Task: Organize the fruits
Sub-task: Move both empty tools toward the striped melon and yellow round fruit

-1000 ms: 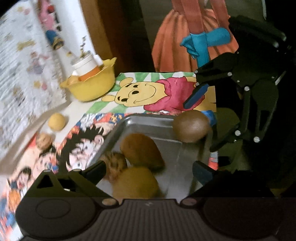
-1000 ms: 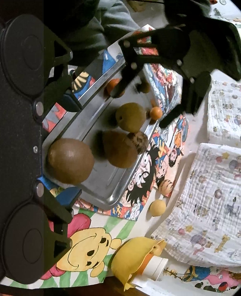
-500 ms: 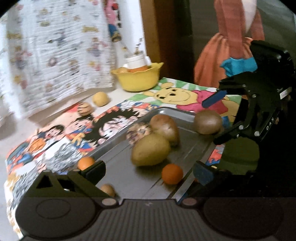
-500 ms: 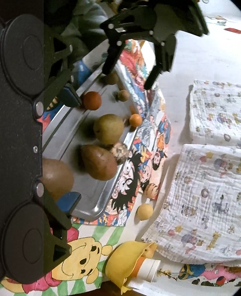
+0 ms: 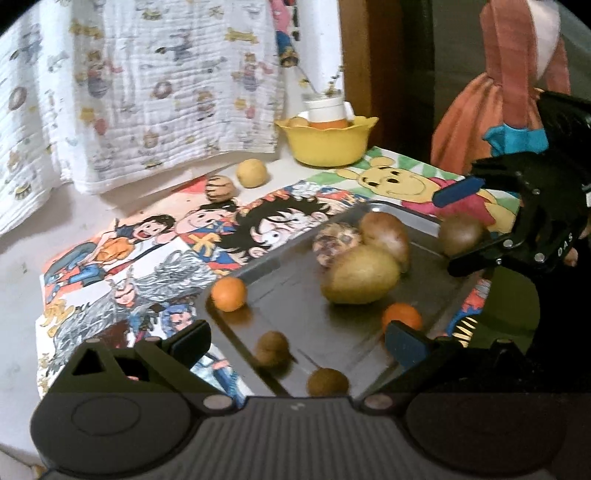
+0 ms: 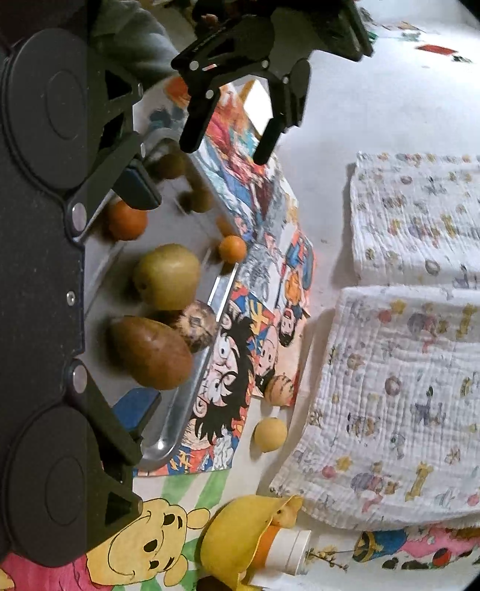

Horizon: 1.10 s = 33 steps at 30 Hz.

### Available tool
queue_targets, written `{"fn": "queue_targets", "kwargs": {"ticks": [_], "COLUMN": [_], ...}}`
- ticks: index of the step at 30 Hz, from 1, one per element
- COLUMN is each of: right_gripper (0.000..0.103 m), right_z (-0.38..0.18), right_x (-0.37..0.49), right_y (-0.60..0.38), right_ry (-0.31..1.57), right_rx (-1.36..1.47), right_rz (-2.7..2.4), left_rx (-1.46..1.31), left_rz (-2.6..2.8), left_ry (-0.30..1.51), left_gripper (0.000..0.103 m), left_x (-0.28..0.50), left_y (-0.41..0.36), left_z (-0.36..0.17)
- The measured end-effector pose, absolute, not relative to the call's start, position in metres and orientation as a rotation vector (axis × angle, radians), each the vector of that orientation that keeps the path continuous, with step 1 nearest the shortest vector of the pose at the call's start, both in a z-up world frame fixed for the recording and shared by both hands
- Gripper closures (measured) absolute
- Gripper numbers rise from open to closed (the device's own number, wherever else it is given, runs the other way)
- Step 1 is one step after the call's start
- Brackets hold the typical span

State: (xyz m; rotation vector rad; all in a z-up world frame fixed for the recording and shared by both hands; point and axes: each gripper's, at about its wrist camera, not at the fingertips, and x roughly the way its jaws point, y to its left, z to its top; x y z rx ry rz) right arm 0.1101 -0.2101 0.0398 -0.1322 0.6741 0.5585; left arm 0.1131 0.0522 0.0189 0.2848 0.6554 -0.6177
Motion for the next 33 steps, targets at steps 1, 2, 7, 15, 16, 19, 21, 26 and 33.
{"fn": "queue_targets", "kwargs": {"ticks": [1,2,7,15,16,19,21,26,33], "right_gripper": [0.001,0.001,0.001,0.001,0.001,0.001,0.001,0.001,0.001], "right_z": [0.039,0.038,0.032,0.024,0.024,0.021,0.020,0.023,0.034], "right_x": [0.114,0.117,0.132,0.161,0.165,0.177,0.186,0.206,0.232], "right_y": [-0.210,-0.210,-0.209,-0.210,-0.210,-0.211,-0.212,-0.215,-0.222], "right_ry": [0.676,0.679,0.697,0.723,0.724,0.733,0.741,0.765,0.772], "right_rx": [-0.120,-0.106,-0.070,-0.049,-0.047,-0.042,-0.042,-0.031,-0.072], "right_rz": [0.553,0.547,0.526,0.519,0.519,0.525,0.526,0.530,0.493], "left_rx": [0.281,0.275,0.237,0.149,0.138,0.109,0.090,0.047,-0.002], "left_rz": [-0.612,-0.607,-0.597,-0.559,-0.552,-0.534,-0.522,-0.495,-0.469], "left_ry": [0.659,0.664,0.701,0.722,0.723,0.730,0.734,0.737,0.733], "left_gripper": [0.001,0.001,0.001,0.001,0.001,0.001,0.001,0.001,0.001], "left_x": [0.117,0.121,0.143,0.183,0.189,0.207,0.218,0.250,0.291], "left_y": [0.053,0.055,0.061,0.071,0.072,0.073,0.073,0.073,0.070], "left_z": [0.019,0.019,0.015,0.013,0.012,0.009,0.008,0.004,0.003]}}
